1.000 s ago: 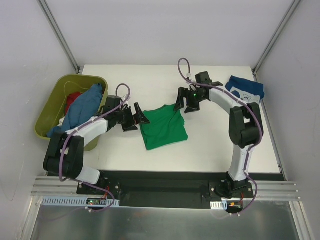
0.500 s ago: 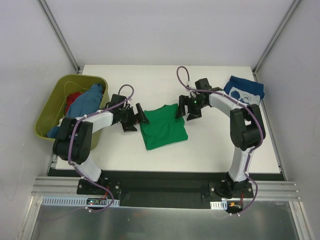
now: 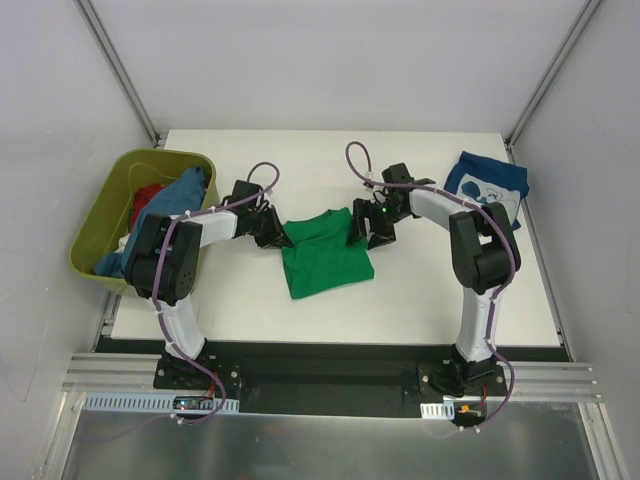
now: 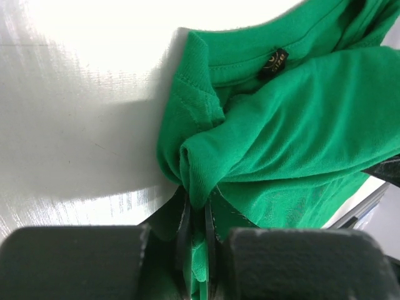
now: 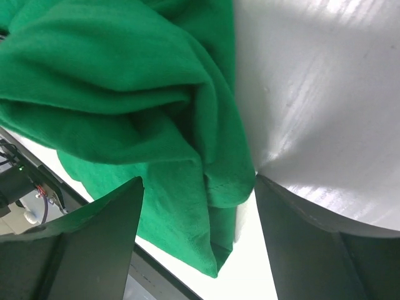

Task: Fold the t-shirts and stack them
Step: Fold the long partially folded tshirt into a neat square, then put the neatly folded tshirt into the corner of the board with the right arm

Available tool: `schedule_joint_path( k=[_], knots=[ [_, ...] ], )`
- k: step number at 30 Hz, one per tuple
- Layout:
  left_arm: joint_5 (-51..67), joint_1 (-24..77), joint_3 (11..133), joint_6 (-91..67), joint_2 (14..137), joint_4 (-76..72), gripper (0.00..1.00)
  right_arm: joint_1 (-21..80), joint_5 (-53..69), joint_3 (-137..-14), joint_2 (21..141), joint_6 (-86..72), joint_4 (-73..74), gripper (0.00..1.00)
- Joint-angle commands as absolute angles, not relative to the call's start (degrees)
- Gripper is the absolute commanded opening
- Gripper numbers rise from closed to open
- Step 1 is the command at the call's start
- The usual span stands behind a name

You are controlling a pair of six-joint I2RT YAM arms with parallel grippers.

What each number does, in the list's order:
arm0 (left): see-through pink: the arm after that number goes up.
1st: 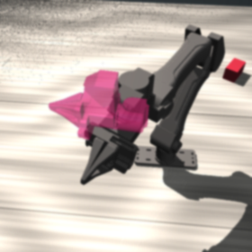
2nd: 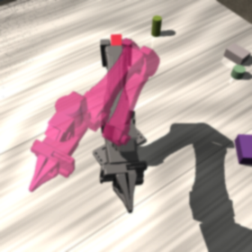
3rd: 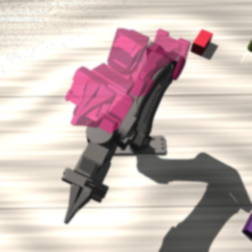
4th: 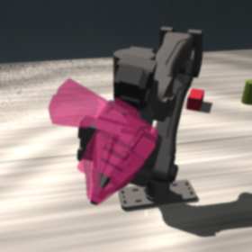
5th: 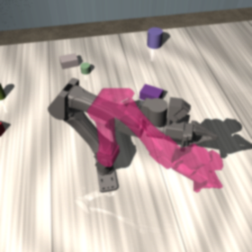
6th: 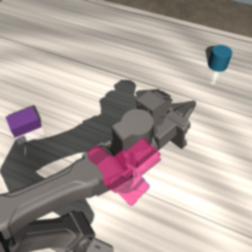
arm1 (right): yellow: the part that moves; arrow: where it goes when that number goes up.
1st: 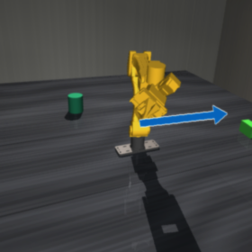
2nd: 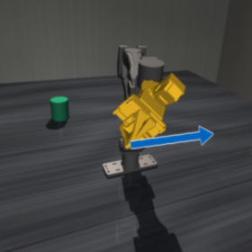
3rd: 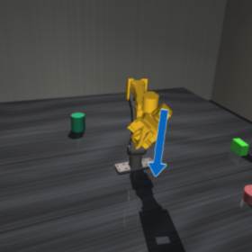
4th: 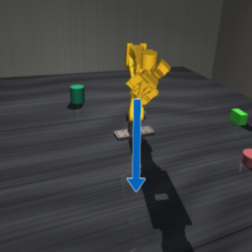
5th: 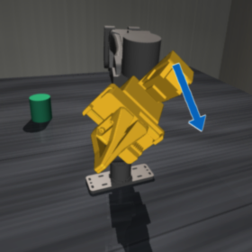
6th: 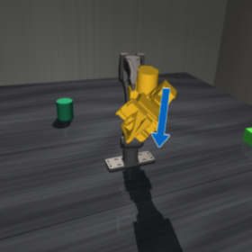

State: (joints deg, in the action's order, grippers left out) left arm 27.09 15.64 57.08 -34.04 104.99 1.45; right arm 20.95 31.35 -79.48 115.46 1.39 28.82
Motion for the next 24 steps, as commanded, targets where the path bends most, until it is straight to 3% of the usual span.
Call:
schedule_joint_path(
  k=[1, 13, 15, 18, 21, 23, 24],
  knots=[
    [28.64, 13.36, 56.87, -29.71, 104.68, 1.06, 0.0, 21.53, 32.43, -78.14, 116.89, 1.41, 27.86, 0.74],
    [36.56, 11.87, 57.13, -28.65, 108.02, -4.66, 0.0, 24.08, 35.34, -80.16, 121.73, -4.74, 24.43, 0.64],
    [36.13, 11.87, 57.13, -28.92, 108.28, -4.75, 0.0, 24.08, 33.5, -79.98, 121.9, -5.88, 23.91, 0.56],
    [35.42, 11.87, 57.39, -29.18, 108.11, -4.75, 0.0, 23.99, 31.39, -78.49, 120.94, -8.08, 21.81, 0.13],
    [34.98, 11.87, 58.09, -29.44, 107.67, -4.75, 0.02, 23.99, 30.15, -77.87, 119.1, -7.83, 20.39, 0.01],
    [35.94, 11.87, 58.8, -29.97, 107.4, -4.75, 0.16, 23.82, 29.97, -78.4, 117.87, -6.34, 20.57, 0.01],
    [36.38, 11.87, 59.06, -30.14, 106.88, -4.75, 0.31, 23.82, 29.54, -79.27, 117.51, -5.81, 21.0, 0.01]
  ],
)
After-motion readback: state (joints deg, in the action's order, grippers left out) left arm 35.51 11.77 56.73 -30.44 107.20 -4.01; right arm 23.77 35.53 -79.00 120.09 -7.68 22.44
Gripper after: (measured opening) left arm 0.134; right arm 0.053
